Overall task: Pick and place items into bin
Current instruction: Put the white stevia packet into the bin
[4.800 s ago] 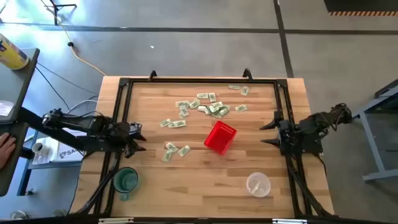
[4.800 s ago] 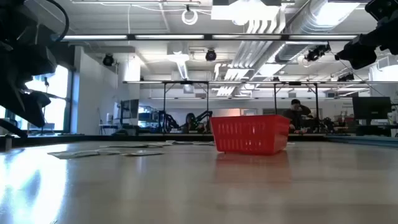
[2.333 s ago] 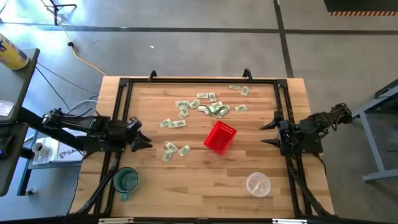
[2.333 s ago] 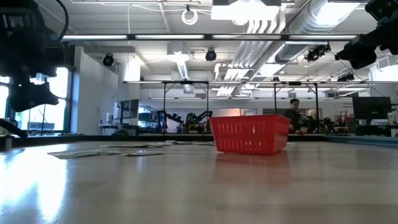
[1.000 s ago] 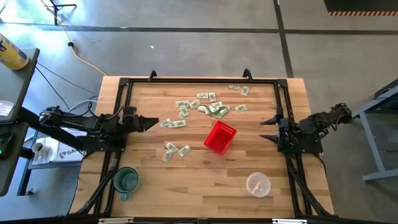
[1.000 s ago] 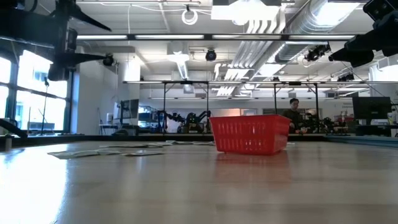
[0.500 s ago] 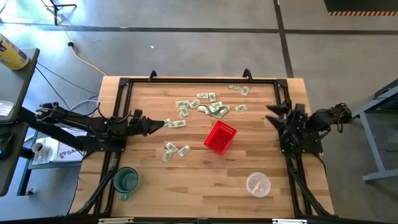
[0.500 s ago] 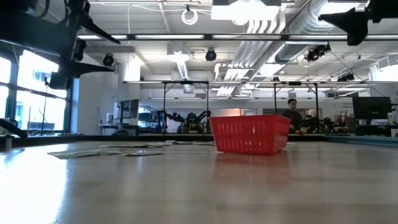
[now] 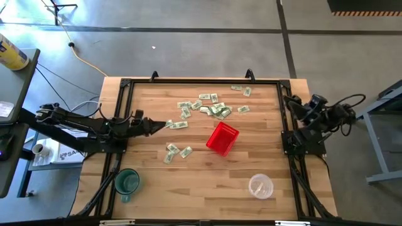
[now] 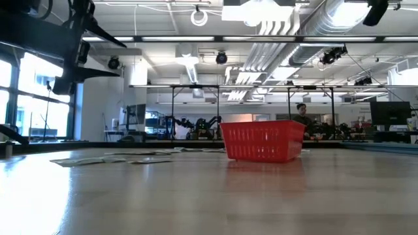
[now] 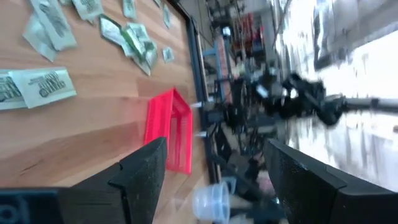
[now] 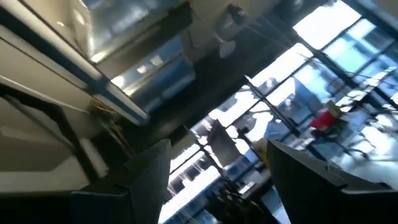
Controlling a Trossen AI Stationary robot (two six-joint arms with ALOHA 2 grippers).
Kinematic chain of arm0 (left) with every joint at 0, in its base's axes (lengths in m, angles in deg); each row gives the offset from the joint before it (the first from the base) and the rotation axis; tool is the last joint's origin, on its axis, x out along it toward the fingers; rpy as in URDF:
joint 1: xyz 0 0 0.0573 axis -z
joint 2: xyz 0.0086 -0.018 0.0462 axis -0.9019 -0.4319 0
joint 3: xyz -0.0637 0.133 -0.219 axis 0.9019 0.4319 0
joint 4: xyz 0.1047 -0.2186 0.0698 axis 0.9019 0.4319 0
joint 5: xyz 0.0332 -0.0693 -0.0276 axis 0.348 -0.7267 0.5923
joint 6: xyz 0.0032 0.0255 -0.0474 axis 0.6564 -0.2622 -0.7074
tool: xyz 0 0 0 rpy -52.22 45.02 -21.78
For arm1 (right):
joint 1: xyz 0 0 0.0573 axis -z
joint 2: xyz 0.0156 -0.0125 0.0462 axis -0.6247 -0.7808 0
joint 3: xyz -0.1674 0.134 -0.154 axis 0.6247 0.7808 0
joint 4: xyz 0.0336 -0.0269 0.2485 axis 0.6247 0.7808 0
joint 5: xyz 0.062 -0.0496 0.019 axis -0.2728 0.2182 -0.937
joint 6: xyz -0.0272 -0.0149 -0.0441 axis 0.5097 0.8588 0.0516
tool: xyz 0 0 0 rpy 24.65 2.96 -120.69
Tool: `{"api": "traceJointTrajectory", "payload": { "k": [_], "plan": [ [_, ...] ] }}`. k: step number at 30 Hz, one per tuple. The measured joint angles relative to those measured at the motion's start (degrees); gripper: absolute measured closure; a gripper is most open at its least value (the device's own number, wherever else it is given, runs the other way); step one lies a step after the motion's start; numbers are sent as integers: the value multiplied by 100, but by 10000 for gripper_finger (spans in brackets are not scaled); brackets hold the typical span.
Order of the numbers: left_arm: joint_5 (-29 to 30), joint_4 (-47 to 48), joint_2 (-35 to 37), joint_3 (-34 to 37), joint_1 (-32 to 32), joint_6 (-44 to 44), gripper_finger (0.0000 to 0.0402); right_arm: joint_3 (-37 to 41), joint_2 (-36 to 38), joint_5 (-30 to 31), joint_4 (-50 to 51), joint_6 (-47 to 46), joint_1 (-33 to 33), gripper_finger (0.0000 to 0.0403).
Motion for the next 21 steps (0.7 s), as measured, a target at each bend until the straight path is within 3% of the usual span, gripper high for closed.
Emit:
{"api": "traceJointTrajectory", "payload": {
  "k": [2, 6, 9, 12, 16, 21],
  "plan": [
    [-387, 0, -3, 0, 0, 308, 98, 0, -106, 516, 559, -291, -1, 148],
    [-1812, 157, -167, -5, 2, 601, 106, 2, -512, 924, 1975, -1603, -1, 148],
    [-2421, 952, -489, -216, 4, 419, 133, 2, -983, 1095, 2786, -2514, 3, 148],
    [-2572, 2069, -954, -605, 4, 489, 172, 1, -1446, 1182, 3218, -2994, 1, 148],
    [-2447, 2851, -1855, -1247, 4, 563, 212, -180, -1930, 1059, 3980, -3437, 144, 148],
    [-2547, 3312, -3224, -2140, 2, 551, 204, -503, -2420, 133, 5275, -4054, 700, 148]
  ]
}}
